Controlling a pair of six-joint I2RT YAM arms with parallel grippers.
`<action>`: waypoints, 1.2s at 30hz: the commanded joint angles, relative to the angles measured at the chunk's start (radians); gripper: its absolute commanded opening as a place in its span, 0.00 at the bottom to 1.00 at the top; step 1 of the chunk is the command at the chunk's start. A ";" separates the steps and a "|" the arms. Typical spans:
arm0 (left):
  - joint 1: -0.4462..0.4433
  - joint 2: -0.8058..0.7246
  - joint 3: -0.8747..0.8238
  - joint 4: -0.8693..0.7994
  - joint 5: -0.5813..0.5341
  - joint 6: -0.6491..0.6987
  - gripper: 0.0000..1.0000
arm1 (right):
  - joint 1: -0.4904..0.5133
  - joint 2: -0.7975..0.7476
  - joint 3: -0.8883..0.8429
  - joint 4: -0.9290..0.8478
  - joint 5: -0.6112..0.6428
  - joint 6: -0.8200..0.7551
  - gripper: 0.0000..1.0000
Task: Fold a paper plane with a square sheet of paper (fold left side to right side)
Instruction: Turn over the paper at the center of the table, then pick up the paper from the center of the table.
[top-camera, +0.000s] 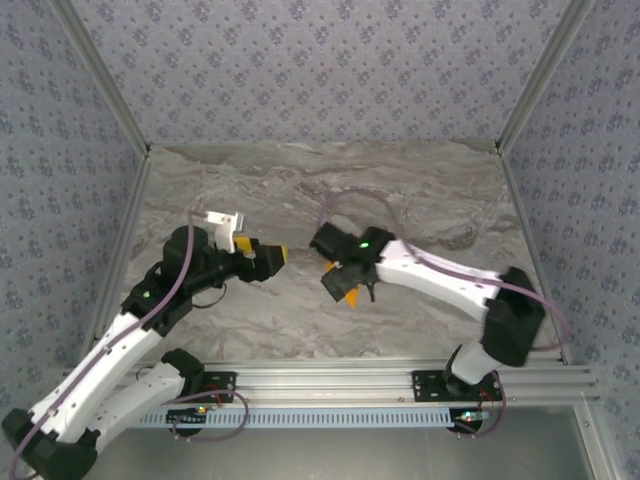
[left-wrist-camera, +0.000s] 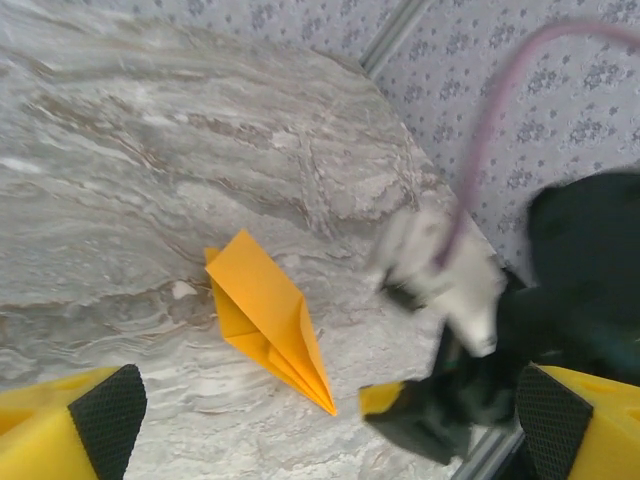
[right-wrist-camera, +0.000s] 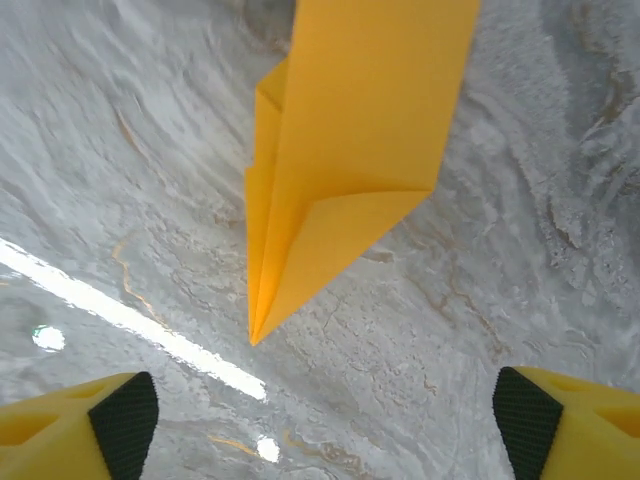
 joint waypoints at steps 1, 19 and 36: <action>-0.018 0.085 -0.025 0.148 0.073 -0.048 0.98 | -0.097 -0.174 -0.135 0.123 -0.170 0.020 0.96; -0.093 0.689 -0.020 0.521 0.067 -0.149 0.94 | -0.695 -0.571 -0.628 0.552 -0.867 0.147 1.00; -0.095 1.017 0.125 0.634 0.143 -0.214 0.67 | -0.735 -0.575 -0.699 0.618 -0.954 0.169 1.00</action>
